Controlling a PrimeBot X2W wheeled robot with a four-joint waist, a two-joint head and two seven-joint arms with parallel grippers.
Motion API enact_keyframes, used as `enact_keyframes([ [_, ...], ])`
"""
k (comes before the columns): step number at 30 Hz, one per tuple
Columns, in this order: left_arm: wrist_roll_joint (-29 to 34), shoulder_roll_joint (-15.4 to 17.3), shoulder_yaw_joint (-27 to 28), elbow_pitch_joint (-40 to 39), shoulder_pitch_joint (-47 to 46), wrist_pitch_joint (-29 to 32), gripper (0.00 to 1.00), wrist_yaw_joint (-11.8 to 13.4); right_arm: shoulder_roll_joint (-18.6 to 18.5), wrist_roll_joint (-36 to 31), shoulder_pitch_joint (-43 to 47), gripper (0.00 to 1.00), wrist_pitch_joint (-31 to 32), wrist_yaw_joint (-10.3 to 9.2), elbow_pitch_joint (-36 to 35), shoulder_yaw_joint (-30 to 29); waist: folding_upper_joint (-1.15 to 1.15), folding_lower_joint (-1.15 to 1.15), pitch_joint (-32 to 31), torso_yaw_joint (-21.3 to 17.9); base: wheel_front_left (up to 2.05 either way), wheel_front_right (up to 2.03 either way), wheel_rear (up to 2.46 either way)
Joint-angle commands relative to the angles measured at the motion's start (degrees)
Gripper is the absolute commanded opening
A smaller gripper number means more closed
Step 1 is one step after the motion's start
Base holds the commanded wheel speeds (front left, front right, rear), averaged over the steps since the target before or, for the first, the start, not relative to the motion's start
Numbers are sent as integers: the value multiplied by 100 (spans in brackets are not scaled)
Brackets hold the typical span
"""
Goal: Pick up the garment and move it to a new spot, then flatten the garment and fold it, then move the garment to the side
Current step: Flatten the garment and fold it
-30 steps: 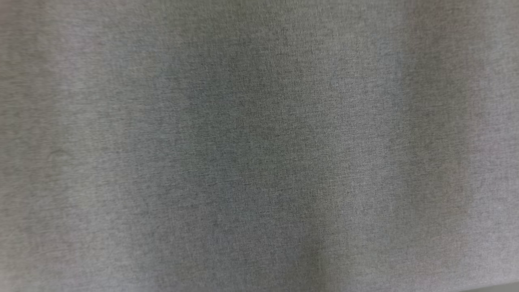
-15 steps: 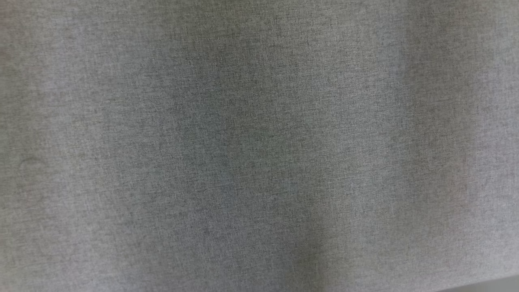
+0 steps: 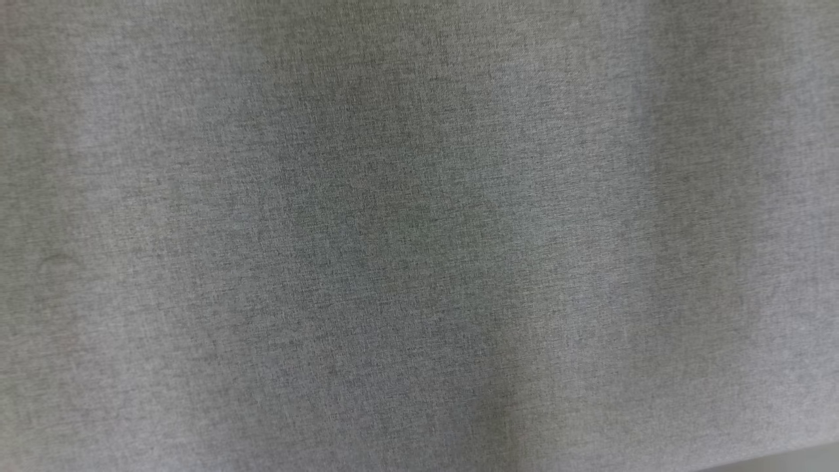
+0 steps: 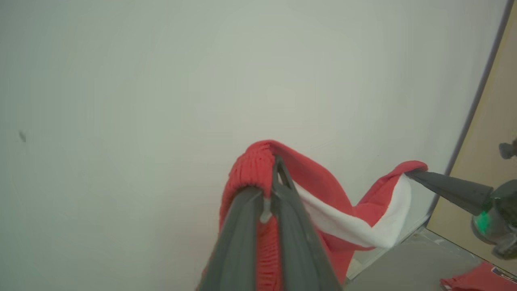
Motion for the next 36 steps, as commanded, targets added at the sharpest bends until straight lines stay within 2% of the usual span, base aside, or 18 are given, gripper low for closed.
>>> enact_keyframes([
  [1, -34, 97, -18, -50, 111, -20, 0, 10, -32, 72, 129, 0, 15, 0, -72, 16, 0, 0, -62, 3, 0, 0, 0],
  [6, -146, 500, -33, -845, 1508, -104, 0, 10, -266, 661, 1650, 0, 220, 0, -1093, 164, 0, 0, -357, -15, 0, 0, 0],
  [8, -74, 575, 286, -1330, 2090, -112, 0, 90, -393, 872, 2298, 0, 280, 0, -1457, 197, 0, 0, -504, 2, 0, 0, 0],
  [14, 529, 675, 1093, -2901, 4488, -112, 0, 553, -644, 1375, 4340, 0, 381, 0, -2537, 252, 0, 0, -1105, 26, 0, 0, 0],
  [20, 1037, 748, 1439, -4073, 6703, -114, 0, 836, -759, 1714, 6269, 0, 465, 0, -3378, 163, 0, 0, -1668, 11, 0, 0, 0],
  [25, 1358, 738, 1456, -4591, 8197, -113, 0, 854, -730, 1931, 7672, 0, 582, 0, -3916, -6, 0, 0, -2061, 17, 0, 0, 0],
  [28, 1515, 611, 1603, -4802, 8926, -114, 0, 857, -687, 1988, 8527, 0, 650, 0, -4220, -167, 0, 0, -2275, 80, 0, 0, 0],
  [30, 1688, 591, 1498, -4844, 9317, -114, 0, 800, -620, 2055, 9112, 0, 686, 0, -4438, -317, 0, 0, -2421, 162, 0, 0, 0],
  [36, 1995, 500, 1634, -4898, 10205, -114, 0, 704, -313, 2000, 10688, 0, 842, 0, -5214, -744, 0, 0, -2786, 289, 0, 0, 0],
])
